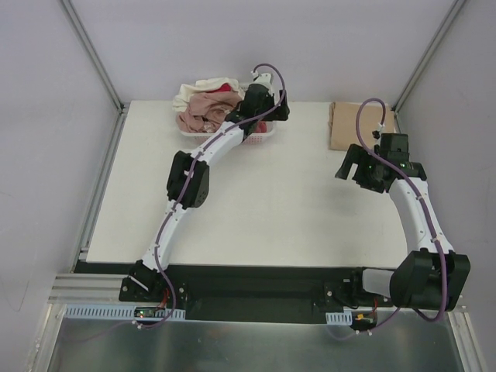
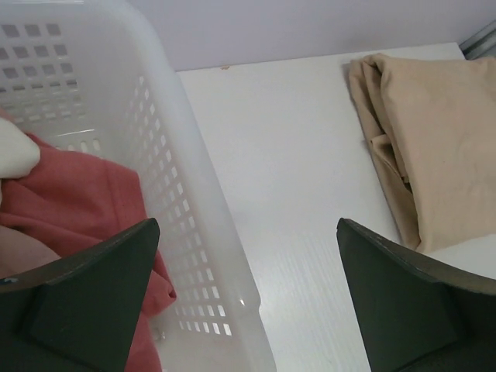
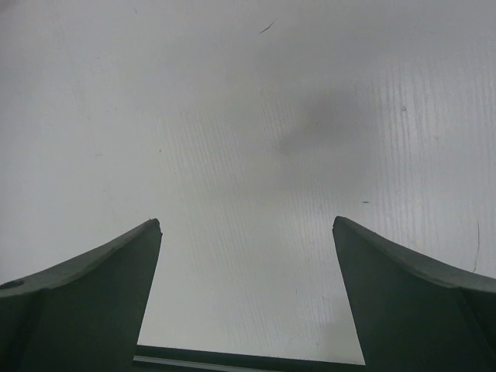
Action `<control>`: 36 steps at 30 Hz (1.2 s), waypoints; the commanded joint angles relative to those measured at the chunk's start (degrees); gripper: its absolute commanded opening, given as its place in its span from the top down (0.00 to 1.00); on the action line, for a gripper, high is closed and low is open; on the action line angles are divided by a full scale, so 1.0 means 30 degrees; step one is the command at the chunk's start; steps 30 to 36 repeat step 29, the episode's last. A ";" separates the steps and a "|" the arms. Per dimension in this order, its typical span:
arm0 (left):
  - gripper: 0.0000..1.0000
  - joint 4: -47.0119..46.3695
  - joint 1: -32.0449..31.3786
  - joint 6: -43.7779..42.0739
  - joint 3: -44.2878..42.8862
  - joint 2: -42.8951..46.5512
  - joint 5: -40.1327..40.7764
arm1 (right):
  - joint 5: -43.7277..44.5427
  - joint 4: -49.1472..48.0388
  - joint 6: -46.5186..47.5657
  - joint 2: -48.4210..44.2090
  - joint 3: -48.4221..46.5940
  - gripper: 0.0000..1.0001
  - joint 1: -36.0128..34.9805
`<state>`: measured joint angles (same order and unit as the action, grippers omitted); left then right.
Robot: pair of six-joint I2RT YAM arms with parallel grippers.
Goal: Fold and stack the t-shirts
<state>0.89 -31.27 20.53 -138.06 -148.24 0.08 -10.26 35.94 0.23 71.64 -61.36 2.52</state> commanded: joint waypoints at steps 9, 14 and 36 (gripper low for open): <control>0.01 0.4091 0.0080 0.0068 1.0780 1.5524 -0.0323 | -0.1007 -0.2782 0.0070 -0.2870 0.1732 0.03 -0.0109; 0.01 0.6204 0.0400 0.1647 2.0039 2.1837 0.3949 | 0.0227 -0.3014 -0.0366 -0.3399 0.2698 0.03 -0.0138; 0.01 0.9519 0.5353 0.4992 2.7187 2.7389 0.2465 | 0.1662 -0.4979 -0.1073 -0.5451 0.5777 0.03 -0.0226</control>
